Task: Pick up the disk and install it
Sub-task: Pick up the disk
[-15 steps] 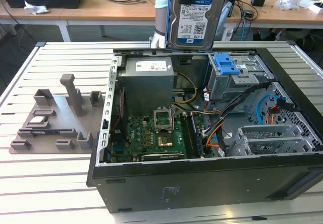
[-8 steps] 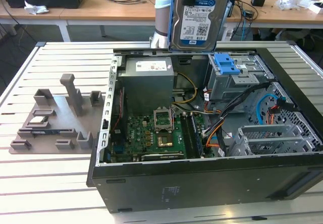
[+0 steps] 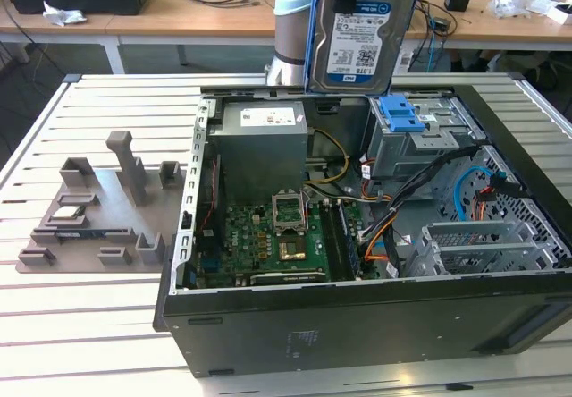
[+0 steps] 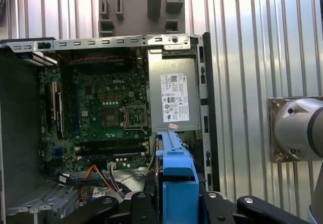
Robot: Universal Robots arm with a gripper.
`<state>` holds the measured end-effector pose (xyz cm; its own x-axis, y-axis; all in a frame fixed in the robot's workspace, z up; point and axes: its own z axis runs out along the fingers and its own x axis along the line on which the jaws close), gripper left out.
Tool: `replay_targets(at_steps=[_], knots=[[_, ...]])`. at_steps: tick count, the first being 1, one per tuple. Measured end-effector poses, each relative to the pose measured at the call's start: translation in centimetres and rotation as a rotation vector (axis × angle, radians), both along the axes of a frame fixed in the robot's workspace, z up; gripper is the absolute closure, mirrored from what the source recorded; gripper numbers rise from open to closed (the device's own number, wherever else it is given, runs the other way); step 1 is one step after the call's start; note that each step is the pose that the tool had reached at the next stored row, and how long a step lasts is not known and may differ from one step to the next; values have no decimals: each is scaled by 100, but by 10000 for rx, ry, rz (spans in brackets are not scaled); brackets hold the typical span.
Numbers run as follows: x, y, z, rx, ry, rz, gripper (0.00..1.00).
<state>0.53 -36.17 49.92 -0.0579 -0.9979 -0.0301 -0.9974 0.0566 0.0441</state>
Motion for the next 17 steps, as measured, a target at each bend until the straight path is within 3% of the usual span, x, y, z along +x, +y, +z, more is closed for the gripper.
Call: replay_targets(at_steps=[17], knots=[[152, -159, -15, 0, 1, 0, 63]])
